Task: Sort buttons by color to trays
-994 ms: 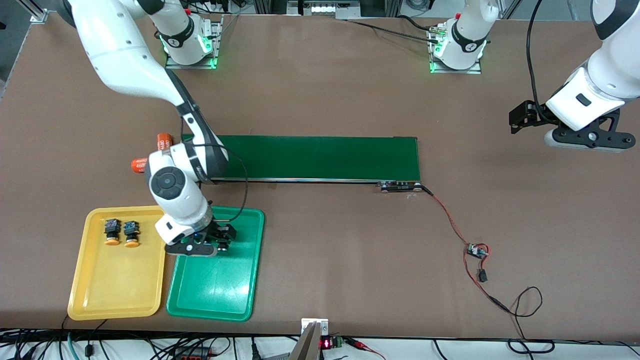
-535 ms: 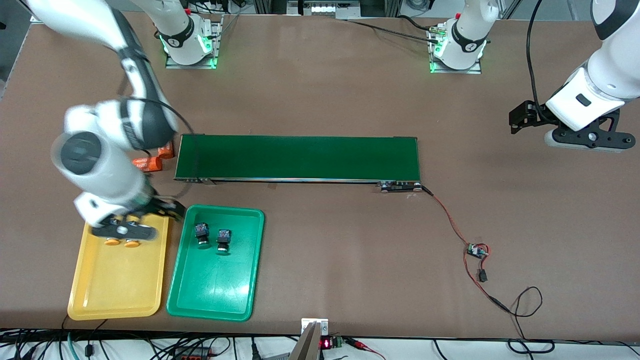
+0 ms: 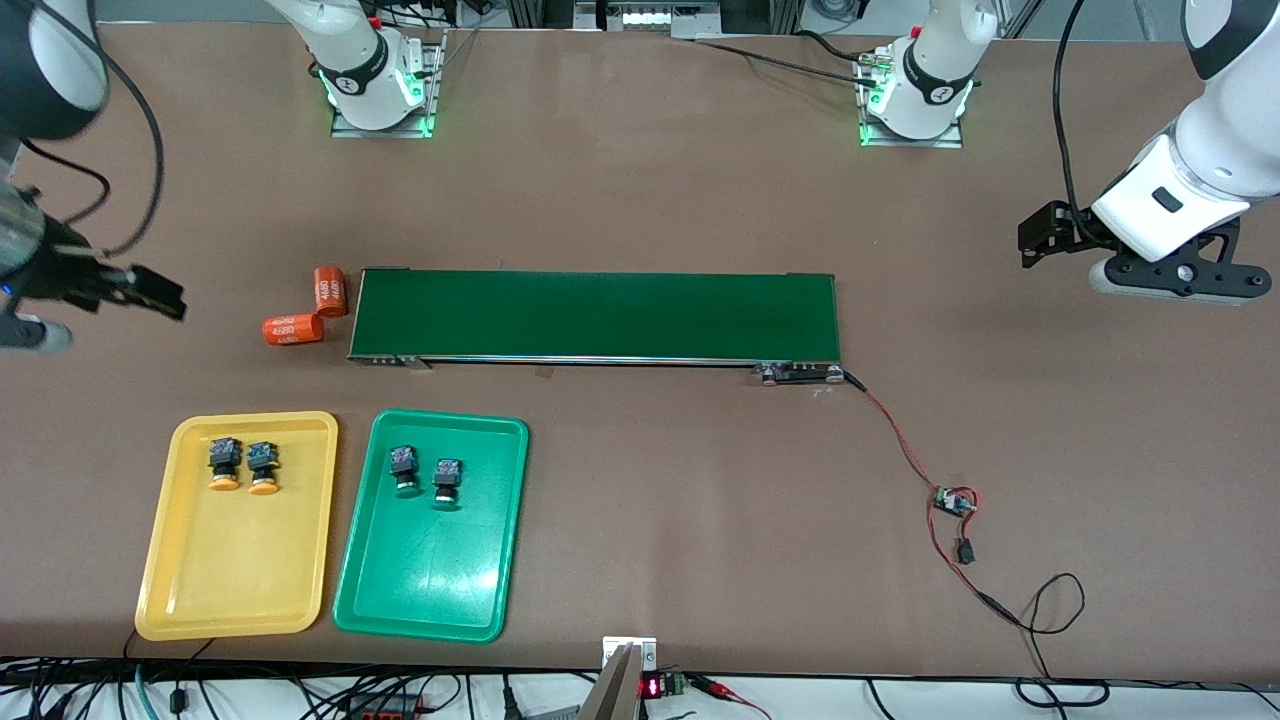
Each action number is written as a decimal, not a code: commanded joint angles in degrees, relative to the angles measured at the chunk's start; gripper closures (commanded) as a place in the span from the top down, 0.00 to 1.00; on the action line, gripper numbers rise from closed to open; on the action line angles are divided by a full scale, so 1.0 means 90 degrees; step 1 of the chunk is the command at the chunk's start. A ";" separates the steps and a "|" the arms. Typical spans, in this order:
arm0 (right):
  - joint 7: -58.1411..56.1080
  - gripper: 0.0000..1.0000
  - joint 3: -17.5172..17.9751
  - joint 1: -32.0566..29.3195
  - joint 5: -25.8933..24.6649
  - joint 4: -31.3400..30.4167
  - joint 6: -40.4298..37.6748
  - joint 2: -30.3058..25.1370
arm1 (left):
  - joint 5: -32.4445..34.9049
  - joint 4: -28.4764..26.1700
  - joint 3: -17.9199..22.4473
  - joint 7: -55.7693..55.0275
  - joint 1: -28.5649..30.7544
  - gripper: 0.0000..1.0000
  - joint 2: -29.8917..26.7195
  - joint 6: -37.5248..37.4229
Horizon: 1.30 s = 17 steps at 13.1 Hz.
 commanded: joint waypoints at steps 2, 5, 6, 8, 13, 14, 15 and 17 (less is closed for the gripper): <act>-0.0256 1.00 0.0069 -0.0338 0.0111 -0.0888 -0.0263 -0.0842 | -0.0051 0.0132 -0.0033 0.0065 0.0050 1.00 0.0032 -0.0123; -0.0521 1.00 0.0060 -0.0397 0.0102 -0.1038 -0.0457 -0.1019 | -0.0051 0.0132 -0.0033 0.0065 0.0050 1.00 0.0022 -0.0123; -0.0521 1.00 0.0059 -0.0398 0.0092 -0.0969 -0.0623 -0.1029 | -0.0051 0.0132 -0.0033 0.0075 0.0050 1.00 0.0032 -0.0123; -0.0482 1.00 0.0059 -0.0398 0.0092 -0.0745 -0.1072 -0.1029 | -0.0051 0.0132 -0.0033 0.0075 0.0050 1.00 0.0022 -0.0123; -0.0492 1.00 0.0069 -0.0407 0.0111 -0.0744 -0.1074 -0.0941 | -0.0051 0.0132 -0.0033 0.0075 0.0050 1.00 0.0022 -0.0123; -0.0511 1.00 0.0050 -0.0407 0.0111 -0.0715 -0.1064 -0.0892 | -0.0051 0.0132 -0.0024 0.0065 0.0050 1.00 0.0032 -0.0123; -0.0550 1.00 0.0040 -0.0417 0.0111 -0.0695 -0.1083 -0.0873 | -0.0051 0.0132 -0.0033 0.0065 0.0050 1.00 0.0032 -0.0123; -0.0570 1.00 0.0050 -0.0378 0.0111 -0.0666 -0.1171 -0.0863 | -0.0051 0.0132 -0.0024 0.0065 0.0050 1.00 0.0032 -0.0123</act>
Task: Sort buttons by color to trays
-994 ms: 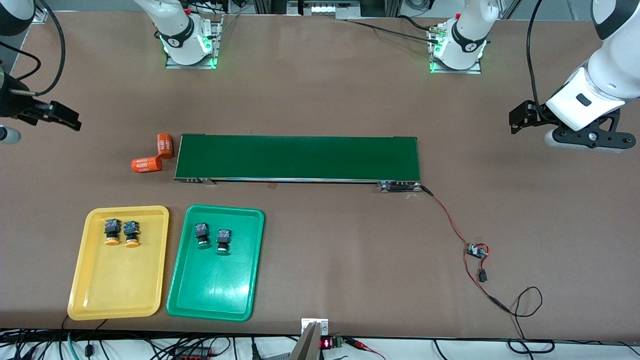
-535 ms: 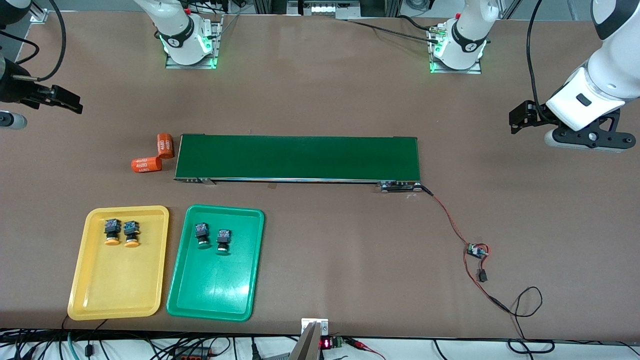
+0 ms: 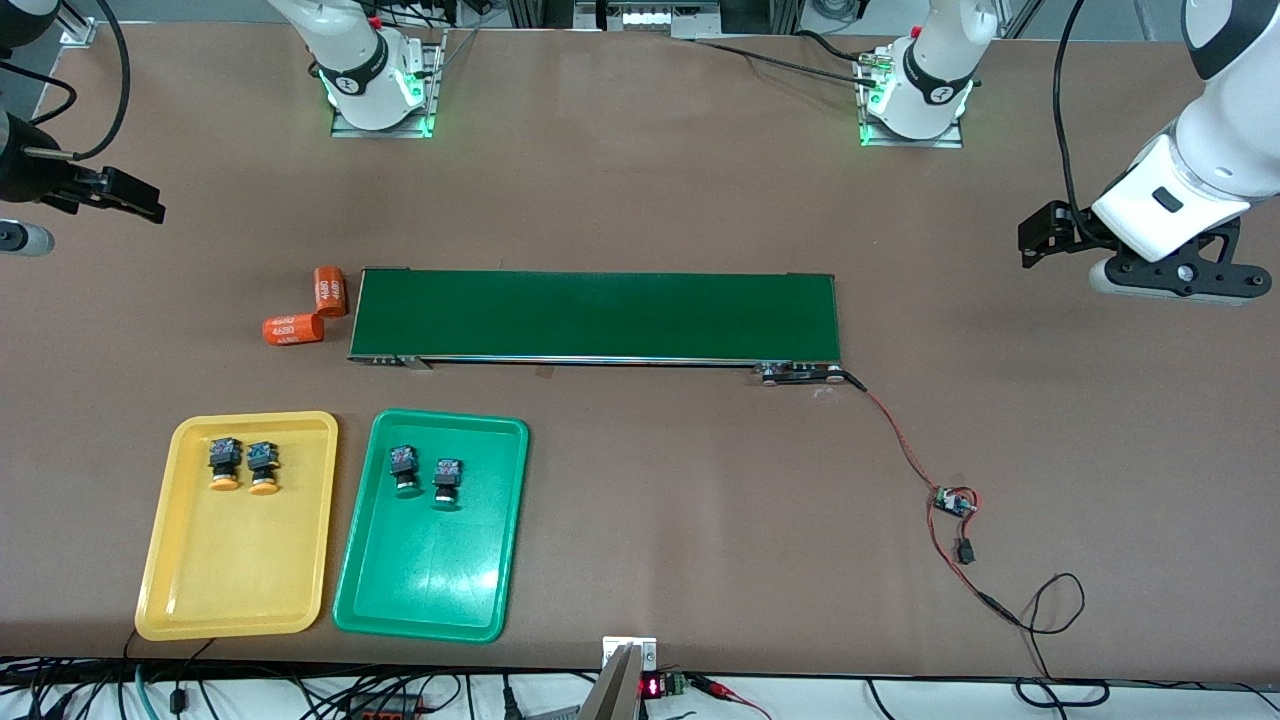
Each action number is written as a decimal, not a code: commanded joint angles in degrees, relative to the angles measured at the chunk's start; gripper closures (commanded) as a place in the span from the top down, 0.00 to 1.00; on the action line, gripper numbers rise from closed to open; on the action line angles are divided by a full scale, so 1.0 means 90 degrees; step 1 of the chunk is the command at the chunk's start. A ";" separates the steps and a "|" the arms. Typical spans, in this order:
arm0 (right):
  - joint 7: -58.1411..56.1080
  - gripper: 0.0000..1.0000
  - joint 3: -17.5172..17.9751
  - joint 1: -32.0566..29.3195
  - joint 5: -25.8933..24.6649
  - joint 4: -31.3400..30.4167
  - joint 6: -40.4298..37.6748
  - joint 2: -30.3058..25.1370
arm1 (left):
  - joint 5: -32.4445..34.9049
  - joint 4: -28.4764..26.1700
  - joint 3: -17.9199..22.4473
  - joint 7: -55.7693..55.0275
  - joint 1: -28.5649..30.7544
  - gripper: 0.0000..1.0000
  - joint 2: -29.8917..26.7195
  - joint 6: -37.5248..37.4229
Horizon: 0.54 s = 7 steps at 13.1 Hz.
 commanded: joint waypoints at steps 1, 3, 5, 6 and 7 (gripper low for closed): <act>-0.0154 1.00 0.0070 -0.0017 0.0111 0.0167 -0.0301 0.0039 | -0.0051 0.0131 -0.0033 0.0065 0.0049 1.00 0.0032 -0.0122; -0.0163 1.00 0.0109 0.0032 0.0111 0.0176 -0.0322 0.0020 | -0.0051 0.0131 -0.0033 0.0065 0.0049 1.00 0.0022 -0.0122; -0.0154 1.00 0.0138 0.0061 0.0111 0.0176 -0.0312 0.0020 | -0.0051 0.0131 -0.0033 0.0065 0.0049 1.00 0.0032 -0.0122; -0.0144 1.00 0.0138 0.0119 0.0111 0.0186 -0.0312 0.0020 | -0.0051 0.0131 -0.0033 0.0065 0.0049 1.00 0.0032 -0.0122; -0.0096 1.00 0.0138 0.0159 0.0111 0.0186 -0.0312 0.0020 | -0.0051 0.0131 -0.0033 0.0065 0.0049 1.00 0.0032 -0.0122</act>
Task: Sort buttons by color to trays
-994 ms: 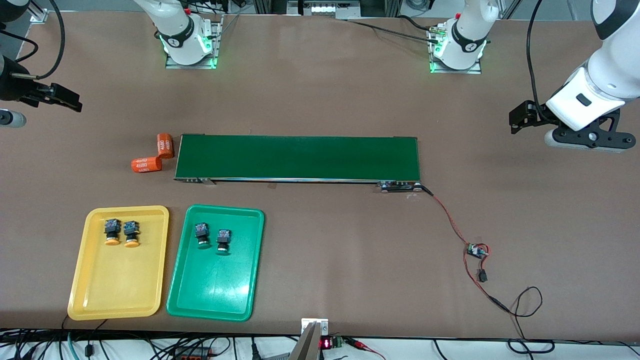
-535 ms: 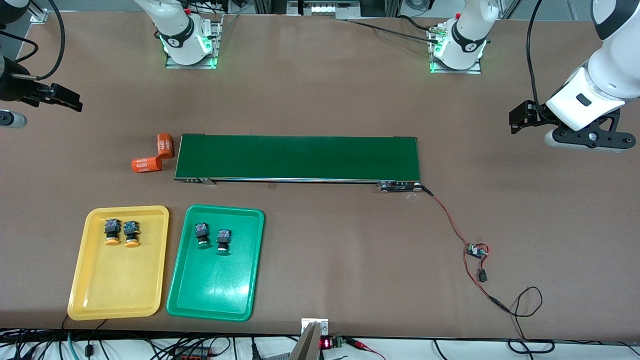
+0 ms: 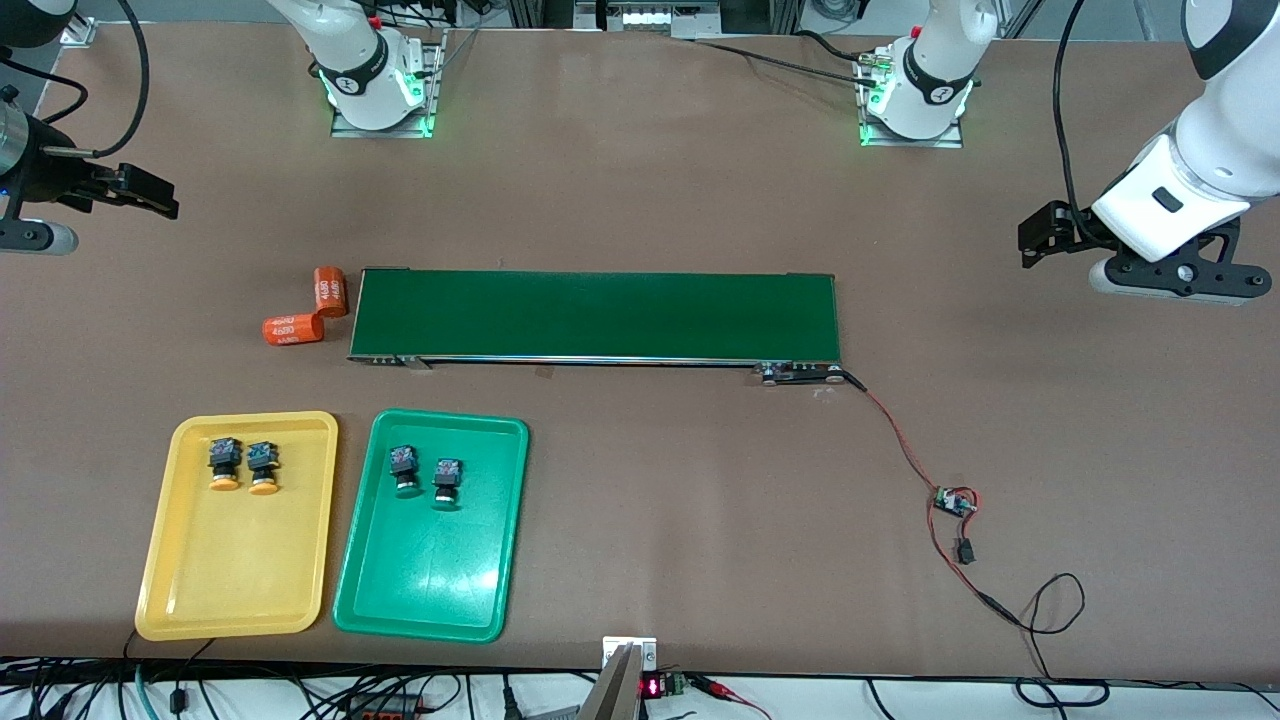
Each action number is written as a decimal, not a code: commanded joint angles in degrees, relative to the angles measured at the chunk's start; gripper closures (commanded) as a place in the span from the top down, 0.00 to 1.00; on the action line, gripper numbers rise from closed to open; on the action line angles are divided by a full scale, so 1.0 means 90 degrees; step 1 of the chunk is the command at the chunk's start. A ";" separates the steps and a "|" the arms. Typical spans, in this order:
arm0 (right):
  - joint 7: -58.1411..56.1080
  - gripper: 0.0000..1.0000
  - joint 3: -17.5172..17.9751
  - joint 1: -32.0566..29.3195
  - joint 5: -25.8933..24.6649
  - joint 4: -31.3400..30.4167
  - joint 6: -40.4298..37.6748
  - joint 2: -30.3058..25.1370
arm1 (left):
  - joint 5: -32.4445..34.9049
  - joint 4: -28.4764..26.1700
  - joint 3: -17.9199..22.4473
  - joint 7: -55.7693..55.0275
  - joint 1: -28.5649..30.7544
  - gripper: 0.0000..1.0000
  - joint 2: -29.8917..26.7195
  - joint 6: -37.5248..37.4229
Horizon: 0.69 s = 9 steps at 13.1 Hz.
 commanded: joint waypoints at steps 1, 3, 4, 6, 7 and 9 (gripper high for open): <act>0.0038 1.00 0.0002 0.0090 0.0104 0.0140 -0.0158 0.0017 | -0.0051 0.0131 -0.0033 0.0075 0.0049 1.00 0.0032 -0.0122; 0.0039 1.00 0.0002 0.0109 0.0104 0.0140 -0.0158 0.0017 | -0.0051 0.0131 -0.0033 0.0065 0.0049 1.00 0.0032 -0.0122; 0.0020 1.00 0.0002 0.0109 0.0104 0.0140 -0.0158 0.0017 | -0.0051 0.0131 -0.0024 0.0075 0.0049 1.00 0.0032 -0.0122; 0.0039 1.00 0.0002 0.0119 0.0123 0.0131 -0.0091 0.0027 | -0.0051 0.0131 -0.0033 0.0075 0.0049 1.00 0.0032 -0.0122; 0.0039 1.00 0.0002 0.0129 0.0268 0.0131 -0.0061 0.0027 | -0.0051 0.0131 -0.0024 0.0075 0.0049 1.00 0.0032 -0.0122; 0.0049 1.00 -0.0008 0.0119 0.0533 0.0131 0.0046 0.0047 | -0.0051 0.0131 -0.0033 0.0075 0.0049 1.00 0.0032 -0.0122</act>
